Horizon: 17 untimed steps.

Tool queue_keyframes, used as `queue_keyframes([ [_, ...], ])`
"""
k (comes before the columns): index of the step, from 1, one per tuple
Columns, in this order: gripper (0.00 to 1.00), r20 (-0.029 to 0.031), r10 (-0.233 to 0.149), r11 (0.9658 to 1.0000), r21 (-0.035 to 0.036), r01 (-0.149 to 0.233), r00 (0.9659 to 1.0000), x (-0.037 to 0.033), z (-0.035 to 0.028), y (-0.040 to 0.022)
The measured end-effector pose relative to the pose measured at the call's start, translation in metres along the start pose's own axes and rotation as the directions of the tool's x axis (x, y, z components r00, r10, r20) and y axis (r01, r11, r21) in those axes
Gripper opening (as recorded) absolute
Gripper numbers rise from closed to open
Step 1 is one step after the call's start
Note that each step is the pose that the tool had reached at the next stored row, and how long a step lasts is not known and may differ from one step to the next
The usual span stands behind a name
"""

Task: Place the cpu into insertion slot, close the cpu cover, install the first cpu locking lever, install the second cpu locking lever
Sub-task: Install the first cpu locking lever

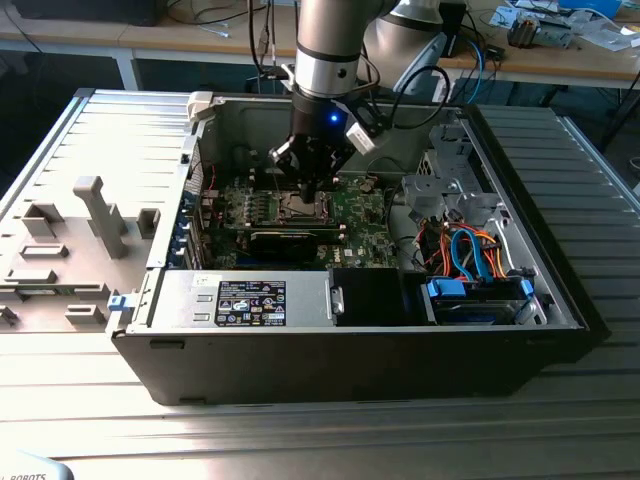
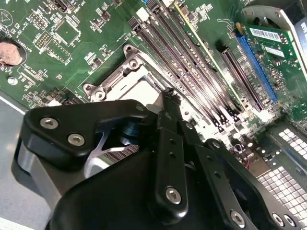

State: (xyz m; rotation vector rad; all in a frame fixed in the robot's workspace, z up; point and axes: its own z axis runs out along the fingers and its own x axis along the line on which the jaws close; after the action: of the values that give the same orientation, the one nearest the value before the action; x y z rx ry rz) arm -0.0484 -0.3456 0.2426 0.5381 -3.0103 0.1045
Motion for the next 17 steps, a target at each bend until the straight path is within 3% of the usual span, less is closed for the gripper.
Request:
queue_keyframes([
  [2, 0.11, -0.0017, 0.032, 0.9995, -0.0029, -0.032, 0.9995, 0.0000, 0.0000, 0.0000],
  [9, 0.11, -0.0023, 0.041, 0.9992, -0.0037, -0.041, 0.9992, 0.0000, 0.0000, -0.0001],
  [14, 0.11, -0.0062, 0.107, 0.9942, -0.0096, -0.107, 0.9943, 0.0000, 0.0000, 0.0000],
  [17, 0.11, -0.0068, 0.117, 0.9931, -0.0105, -0.117, 0.9931, 0.0000, 0.0000, 0.0000],
])
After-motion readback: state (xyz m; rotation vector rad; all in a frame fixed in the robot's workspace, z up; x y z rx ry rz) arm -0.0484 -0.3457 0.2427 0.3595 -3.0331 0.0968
